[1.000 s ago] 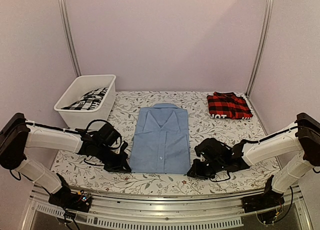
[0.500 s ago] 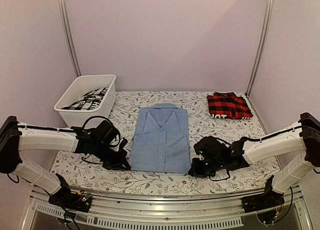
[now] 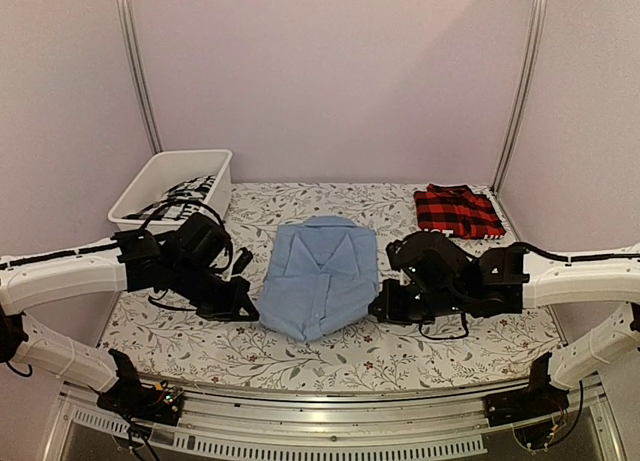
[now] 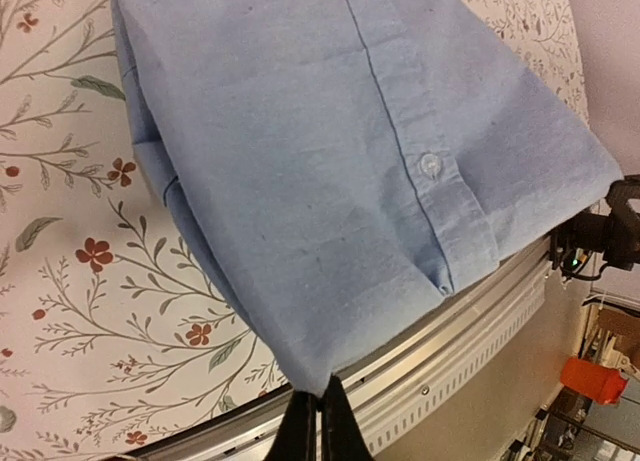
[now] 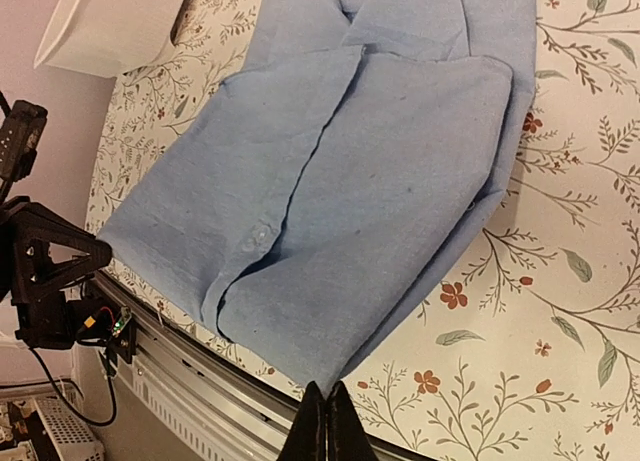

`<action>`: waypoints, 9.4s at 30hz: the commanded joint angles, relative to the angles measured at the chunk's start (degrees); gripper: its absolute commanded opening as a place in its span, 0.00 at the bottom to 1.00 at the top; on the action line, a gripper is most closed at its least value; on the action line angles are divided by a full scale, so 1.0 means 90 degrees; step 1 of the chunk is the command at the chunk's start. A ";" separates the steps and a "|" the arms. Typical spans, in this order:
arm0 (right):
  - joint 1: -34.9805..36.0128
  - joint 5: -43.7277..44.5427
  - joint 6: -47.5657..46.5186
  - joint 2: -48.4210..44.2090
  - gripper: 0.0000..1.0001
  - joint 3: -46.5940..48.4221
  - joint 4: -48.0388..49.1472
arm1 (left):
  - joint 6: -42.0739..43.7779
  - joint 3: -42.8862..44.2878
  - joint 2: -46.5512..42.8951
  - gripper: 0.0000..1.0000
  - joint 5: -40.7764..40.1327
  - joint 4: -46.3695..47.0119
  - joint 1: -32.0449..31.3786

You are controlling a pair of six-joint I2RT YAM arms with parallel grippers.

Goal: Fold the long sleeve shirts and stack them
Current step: Pick up the 2/3-rectangle-folded shirt from the center of the board, then move the 2/3-rectangle-folded shirt to the center of the board, then fold the 2/3-rectangle-folded shirt at the center of the board, then smooth out the square-folded shirt at the center of the board, then pick up the square-folded shirt from the center of the board.

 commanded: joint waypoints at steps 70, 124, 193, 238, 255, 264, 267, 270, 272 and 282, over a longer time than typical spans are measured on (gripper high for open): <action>-0.3507 -0.0520 -0.2485 0.3780 0.25 0.2307 0.1134 | 0.1388 0.2596 0.4390 0.08 -0.0168 0.2053 0.2688; -0.3936 -0.2517 -0.2205 0.5110 0.22 0.3163 0.1665 | 0.1675 0.3546 0.5455 0.04 -0.0253 0.1436 0.2822; -0.1403 -0.1936 -0.0466 0.1209 0.39 -0.1258 0.2543 | 0.1053 -0.0116 0.2315 0.29 0.1584 0.2518 0.2707; -0.1583 -0.1281 -0.0911 0.0959 0.33 -0.0374 0.1613 | 0.1111 0.0316 0.3732 0.40 0.1636 0.2641 0.2623; -0.1979 -0.1020 -0.1280 0.1405 0.35 -0.0348 0.1862 | 0.0955 0.0631 0.4343 0.12 0.1144 0.2445 0.2302; -0.2367 -0.0881 -0.1456 0.1986 0.35 -0.0130 0.2053 | 0.1271 0.1169 0.3782 0.00 0.1022 0.1810 0.2309; -0.2369 -0.0858 -0.1584 0.2331 0.34 0.0176 0.1976 | 0.1452 0.1381 0.3565 0.00 0.0960 0.1486 0.2309; -0.2369 -0.0703 -0.1674 0.2669 0.33 0.0496 0.1848 | 0.1570 0.1518 0.3471 0.00 0.1013 0.1250 0.2304; -0.2369 -0.0672 -0.1719 0.2847 0.33 0.0684 0.1830 | 0.1620 0.1548 0.3362 0.00 0.0965 0.1128 0.2309; -0.2369 -0.0385 -0.1846 0.3478 0.25 0.1226 0.1406 | 0.1993 0.1924 0.2865 0.00 0.0748 0.0372 0.2387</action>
